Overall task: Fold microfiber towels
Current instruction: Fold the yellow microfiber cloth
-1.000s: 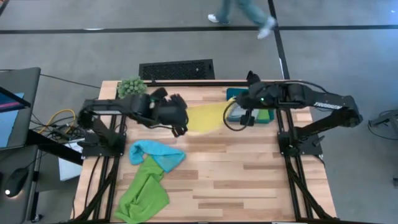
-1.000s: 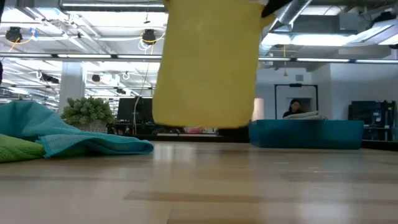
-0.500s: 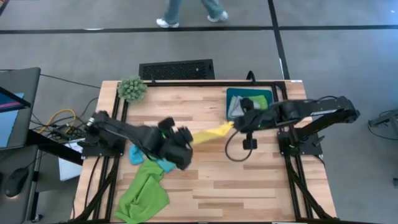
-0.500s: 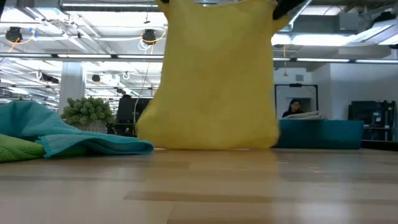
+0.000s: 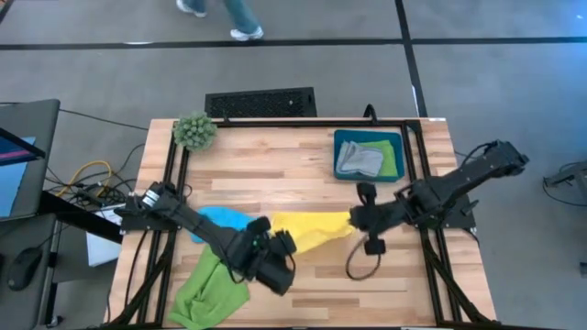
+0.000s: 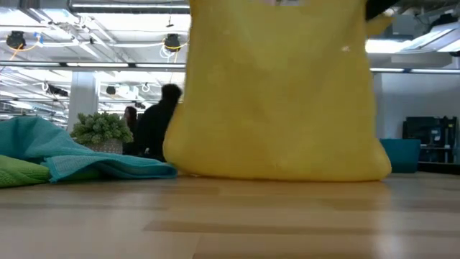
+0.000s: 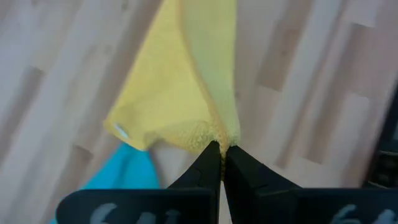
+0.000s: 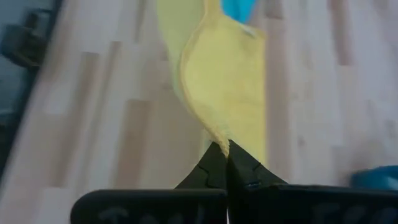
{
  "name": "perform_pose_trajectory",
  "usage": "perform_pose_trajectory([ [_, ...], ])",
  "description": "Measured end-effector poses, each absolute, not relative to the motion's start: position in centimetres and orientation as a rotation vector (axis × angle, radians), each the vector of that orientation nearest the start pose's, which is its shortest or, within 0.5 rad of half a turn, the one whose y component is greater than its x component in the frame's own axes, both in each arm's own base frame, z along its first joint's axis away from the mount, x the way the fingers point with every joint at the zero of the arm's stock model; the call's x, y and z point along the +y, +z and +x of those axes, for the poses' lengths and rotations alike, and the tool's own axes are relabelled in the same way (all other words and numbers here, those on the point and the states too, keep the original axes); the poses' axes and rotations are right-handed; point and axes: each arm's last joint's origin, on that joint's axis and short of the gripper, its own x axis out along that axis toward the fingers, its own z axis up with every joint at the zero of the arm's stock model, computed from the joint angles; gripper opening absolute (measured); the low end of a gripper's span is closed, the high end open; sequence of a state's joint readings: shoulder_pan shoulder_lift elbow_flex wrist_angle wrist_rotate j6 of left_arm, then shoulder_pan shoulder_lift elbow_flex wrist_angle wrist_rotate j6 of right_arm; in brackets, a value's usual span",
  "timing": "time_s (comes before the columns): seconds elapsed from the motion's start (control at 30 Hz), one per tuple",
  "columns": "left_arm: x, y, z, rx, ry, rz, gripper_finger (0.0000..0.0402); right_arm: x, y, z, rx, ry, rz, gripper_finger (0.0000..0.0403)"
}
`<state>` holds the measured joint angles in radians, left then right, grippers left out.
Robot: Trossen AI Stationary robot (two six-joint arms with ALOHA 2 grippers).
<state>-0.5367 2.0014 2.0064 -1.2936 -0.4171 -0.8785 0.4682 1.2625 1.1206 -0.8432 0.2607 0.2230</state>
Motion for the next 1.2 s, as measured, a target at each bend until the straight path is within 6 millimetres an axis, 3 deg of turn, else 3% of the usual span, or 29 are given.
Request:
perform_pose_trajectory([
  [0.27,-22.3,31.6,34.0,1.058,0.301,-0.29,0.0,14.4,29.9,20.4,0.904,0.117,-0.029,0.0004],
  [0.57,-24.2,28.4,35.0,1.144,0.262,-0.268,0.0,18.2,25.8,22.0,0.982,0.089,-0.071,0.0005],
  [0.83,-26.3,26.6,35.6,1.149,0.185,-0.296,0.0,21.2,23.4,22.9,1.009,0.15,0.04,0.0004],
  [0.97,-26.5,26.6,35.4,1.14,0.191,-0.285,0.0,21.8,23.3,22.6,1.015,0.15,0.072,0.0004],
  [1.2,-25.0,26.5,36.0,1.161,0.203,-0.195,0.0,20.0,23.4,21.9,1.095,0.031,0.069,0.0005],
])
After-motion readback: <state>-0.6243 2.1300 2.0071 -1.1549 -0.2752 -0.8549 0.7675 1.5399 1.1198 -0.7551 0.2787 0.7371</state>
